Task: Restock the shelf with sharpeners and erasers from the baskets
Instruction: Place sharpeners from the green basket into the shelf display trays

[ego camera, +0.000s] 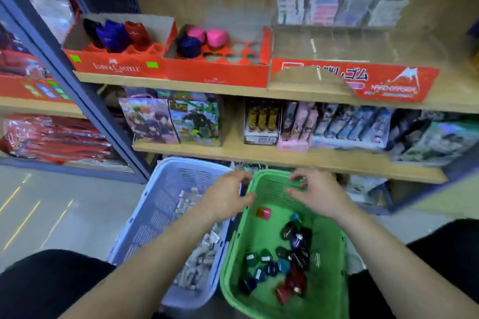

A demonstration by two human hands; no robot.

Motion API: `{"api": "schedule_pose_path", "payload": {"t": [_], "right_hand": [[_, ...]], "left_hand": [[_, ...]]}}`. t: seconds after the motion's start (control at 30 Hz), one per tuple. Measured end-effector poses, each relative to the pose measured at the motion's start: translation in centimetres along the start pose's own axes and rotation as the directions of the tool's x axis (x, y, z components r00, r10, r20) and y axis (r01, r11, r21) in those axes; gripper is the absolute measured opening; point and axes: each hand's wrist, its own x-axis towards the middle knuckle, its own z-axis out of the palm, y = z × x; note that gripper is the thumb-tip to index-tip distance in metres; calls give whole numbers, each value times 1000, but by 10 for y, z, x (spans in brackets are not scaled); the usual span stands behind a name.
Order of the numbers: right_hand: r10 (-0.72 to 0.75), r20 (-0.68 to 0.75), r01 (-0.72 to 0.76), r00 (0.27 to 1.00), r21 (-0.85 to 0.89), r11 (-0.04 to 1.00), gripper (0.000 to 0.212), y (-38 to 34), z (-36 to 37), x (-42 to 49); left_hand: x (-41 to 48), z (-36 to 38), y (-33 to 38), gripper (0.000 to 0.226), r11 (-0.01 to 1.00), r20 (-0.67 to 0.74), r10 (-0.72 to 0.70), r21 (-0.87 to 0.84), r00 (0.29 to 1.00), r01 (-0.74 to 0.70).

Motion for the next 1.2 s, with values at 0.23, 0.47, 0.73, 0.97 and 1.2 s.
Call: {"api": "schedule_pose_path", "payload": {"t": [0.23,0.47,0.73,0.97,1.2], "right_hand": [[304,237,-316,923,12,949,48,109,96,5],[508,274,-551,817,107,828,73,161,184,35],[733,206,-743,648,383,549,53,200,249,70],[777,137,-750,615,406,523,53,216,272,78],[747,207,-759,632,359,543,52,216,271,93]], "left_hand": [[20,133,-18,67,984,334,-176,77,926,159],[50,254,-34,76,875,390,-401,-104,829,473],[94,326,-62,61,759,256,-518,-304,816,576],[120,351,-62,55,814,180,-465,-298,867,499],[102,340,-69,42,886,207,-410,-139,888,442]]}}
